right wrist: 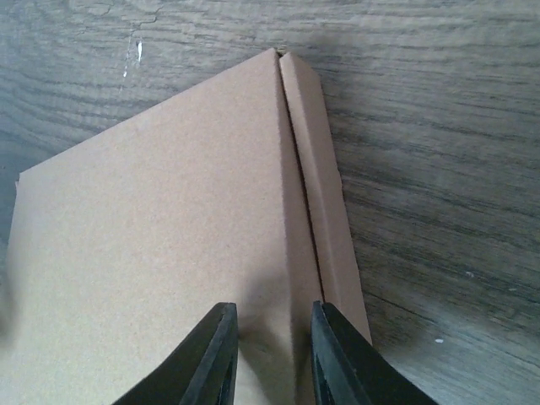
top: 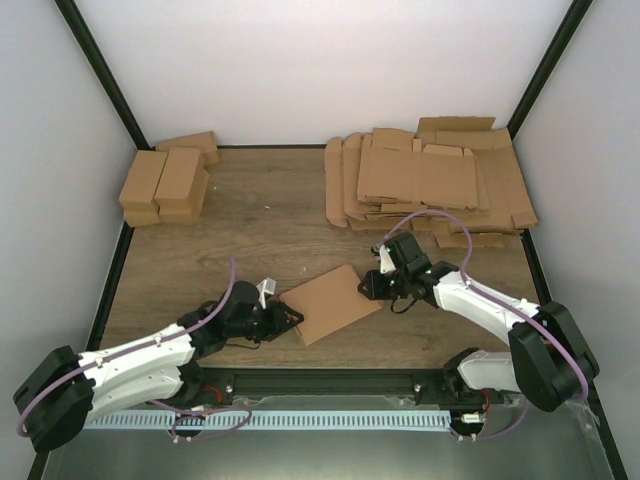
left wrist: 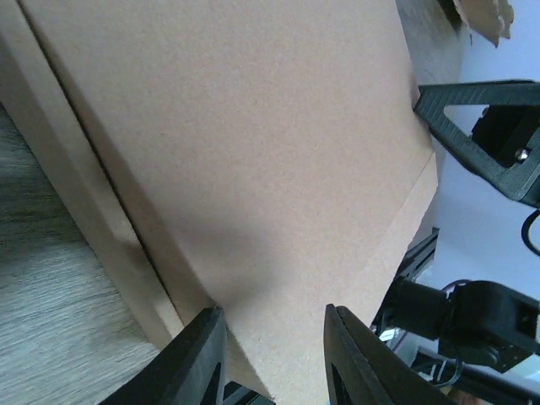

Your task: Fold the paper box

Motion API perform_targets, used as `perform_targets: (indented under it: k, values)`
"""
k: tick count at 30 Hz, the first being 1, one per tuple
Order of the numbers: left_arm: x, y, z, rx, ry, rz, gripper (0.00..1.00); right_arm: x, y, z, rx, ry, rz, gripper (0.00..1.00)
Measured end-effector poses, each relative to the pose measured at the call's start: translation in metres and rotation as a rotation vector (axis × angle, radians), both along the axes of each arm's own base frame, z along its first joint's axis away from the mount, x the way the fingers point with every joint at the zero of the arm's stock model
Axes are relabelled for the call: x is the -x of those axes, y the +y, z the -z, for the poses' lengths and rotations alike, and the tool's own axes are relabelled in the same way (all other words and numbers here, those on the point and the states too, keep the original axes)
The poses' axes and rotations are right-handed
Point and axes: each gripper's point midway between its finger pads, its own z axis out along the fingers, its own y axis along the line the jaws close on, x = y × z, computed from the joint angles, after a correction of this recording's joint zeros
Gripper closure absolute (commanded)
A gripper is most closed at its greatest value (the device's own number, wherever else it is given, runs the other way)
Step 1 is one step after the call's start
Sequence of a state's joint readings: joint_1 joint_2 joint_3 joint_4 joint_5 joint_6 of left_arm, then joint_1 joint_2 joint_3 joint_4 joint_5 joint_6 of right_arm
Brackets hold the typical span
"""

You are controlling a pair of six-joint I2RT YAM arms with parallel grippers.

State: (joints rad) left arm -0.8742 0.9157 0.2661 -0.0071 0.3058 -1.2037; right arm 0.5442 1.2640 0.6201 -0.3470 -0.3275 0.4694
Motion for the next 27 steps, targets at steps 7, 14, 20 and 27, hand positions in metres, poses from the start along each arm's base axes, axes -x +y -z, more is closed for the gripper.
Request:
perform_targets:
  k: [7,14,20,27]
  values:
    - [0.001,-0.004,0.004,0.024,0.011,0.001,0.75,0.003,0.000,0.001,-0.023,0.019,0.010,0.77]
    - [0.000,-0.003,0.006,0.027,0.010,-0.002,0.77,0.009,-0.002,0.009,-0.040,0.060,0.029,0.78]
    - [0.000,-0.003,0.007,0.029,0.005,-0.005,0.78,0.009,-0.002,0.009,-0.055,0.074,0.051,0.82]
    - [-0.005,-0.005,0.010,0.032,-0.001,-0.007,0.79,0.006,-0.006,0.013,-0.059,0.055,0.084,0.85]
